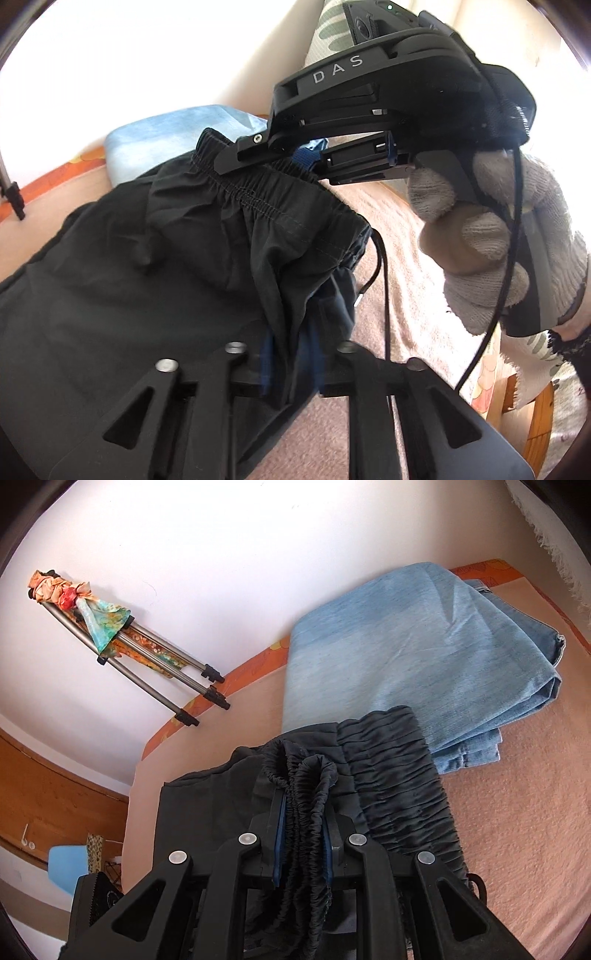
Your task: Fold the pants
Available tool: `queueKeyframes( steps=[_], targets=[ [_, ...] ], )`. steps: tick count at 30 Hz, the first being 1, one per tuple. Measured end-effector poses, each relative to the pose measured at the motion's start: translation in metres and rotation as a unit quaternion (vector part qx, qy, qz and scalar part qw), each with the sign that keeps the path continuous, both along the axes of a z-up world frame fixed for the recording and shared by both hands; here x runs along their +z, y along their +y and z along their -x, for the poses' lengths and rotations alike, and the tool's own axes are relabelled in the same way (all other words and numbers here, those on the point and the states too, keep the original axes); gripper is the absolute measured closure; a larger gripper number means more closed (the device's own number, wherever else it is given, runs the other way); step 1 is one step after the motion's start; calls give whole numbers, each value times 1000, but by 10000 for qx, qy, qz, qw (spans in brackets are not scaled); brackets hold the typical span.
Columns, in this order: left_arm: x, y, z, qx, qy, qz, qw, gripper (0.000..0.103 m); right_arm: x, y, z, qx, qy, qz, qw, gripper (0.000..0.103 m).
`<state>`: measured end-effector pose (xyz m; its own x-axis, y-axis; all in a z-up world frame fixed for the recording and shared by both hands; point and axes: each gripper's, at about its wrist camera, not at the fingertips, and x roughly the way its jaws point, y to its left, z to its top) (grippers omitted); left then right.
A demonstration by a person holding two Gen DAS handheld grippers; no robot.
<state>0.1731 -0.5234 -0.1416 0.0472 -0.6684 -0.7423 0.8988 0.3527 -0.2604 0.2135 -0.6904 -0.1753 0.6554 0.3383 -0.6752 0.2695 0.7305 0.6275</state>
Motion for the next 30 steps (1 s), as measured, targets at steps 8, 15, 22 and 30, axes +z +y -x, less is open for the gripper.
queueKeyframes(
  steps=[8, 15, 22, 30],
  targets=[
    [18, 25, -6, -139, 373, 188, 9990, 62, 4, -13, 11, -7, 97, 115, 9999, 56],
    [54, 124, -56, 604, -93, 129, 9981, 61, 1, 9, 13, 229, 429, 661, 9966, 56],
    [38, 234, -98, 1545, -443, -524, 9856, 61, 1, 29, 13, 118, 949, 1956, 9760, 68],
    [25, 295, -100, 2049, -361, -636, 9761, 61, 39, 55, 26, -51, 379, 2631, 9640, 59]
  ],
)
